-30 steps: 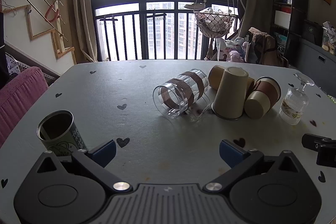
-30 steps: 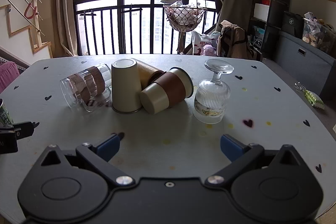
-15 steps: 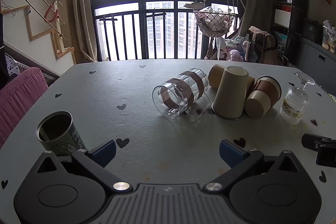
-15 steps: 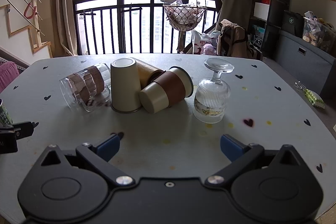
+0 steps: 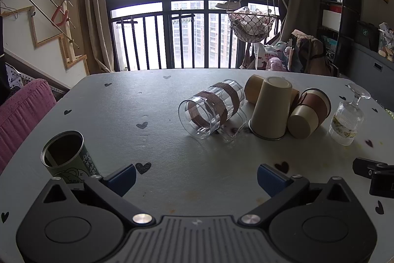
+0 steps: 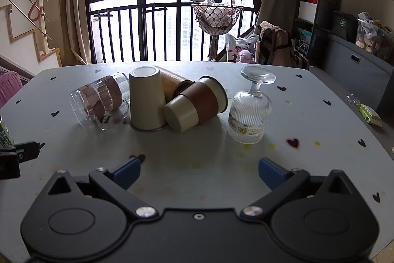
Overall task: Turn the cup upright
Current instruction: 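Move the left gripper toward the glass pitcher lying on its side, then grasp the banded glass pitcher around its body with the left gripper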
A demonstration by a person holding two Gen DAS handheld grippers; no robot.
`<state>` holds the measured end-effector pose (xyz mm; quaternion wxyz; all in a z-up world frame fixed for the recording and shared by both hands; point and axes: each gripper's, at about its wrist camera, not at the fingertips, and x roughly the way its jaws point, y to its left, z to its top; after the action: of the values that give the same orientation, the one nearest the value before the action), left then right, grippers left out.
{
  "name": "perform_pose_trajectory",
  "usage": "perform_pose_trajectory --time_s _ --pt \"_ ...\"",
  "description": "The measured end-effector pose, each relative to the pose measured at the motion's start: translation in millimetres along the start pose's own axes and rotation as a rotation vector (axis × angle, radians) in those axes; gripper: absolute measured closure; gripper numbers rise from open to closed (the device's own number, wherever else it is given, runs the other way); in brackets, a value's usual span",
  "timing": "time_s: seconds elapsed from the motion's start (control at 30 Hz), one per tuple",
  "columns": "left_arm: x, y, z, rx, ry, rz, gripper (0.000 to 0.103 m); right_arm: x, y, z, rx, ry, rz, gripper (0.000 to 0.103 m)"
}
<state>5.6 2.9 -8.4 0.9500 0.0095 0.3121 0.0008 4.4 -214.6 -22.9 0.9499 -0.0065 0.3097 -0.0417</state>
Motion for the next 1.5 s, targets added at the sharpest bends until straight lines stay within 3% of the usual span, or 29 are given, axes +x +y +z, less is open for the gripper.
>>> perform_pose_trajectory --time_s 0.57,0.83,1.27,1.5 --pt "30 5 23 0.002 -0.005 0.064 0.0 19 -2 -1 0.019 0.029 0.022 0.0" --pt "72 -3 60 0.13 -0.022 0.035 0.0 39 -9 -1 0.041 0.058 0.038 0.0" --pt "155 -39 100 0.386 0.078 -0.032 0.0 66 -29 2 0.091 0.091 0.037 0.0" --pt "196 -42 97 0.428 0.183 0.002 0.013 72 -38 1 0.104 0.101 0.032 0.0"
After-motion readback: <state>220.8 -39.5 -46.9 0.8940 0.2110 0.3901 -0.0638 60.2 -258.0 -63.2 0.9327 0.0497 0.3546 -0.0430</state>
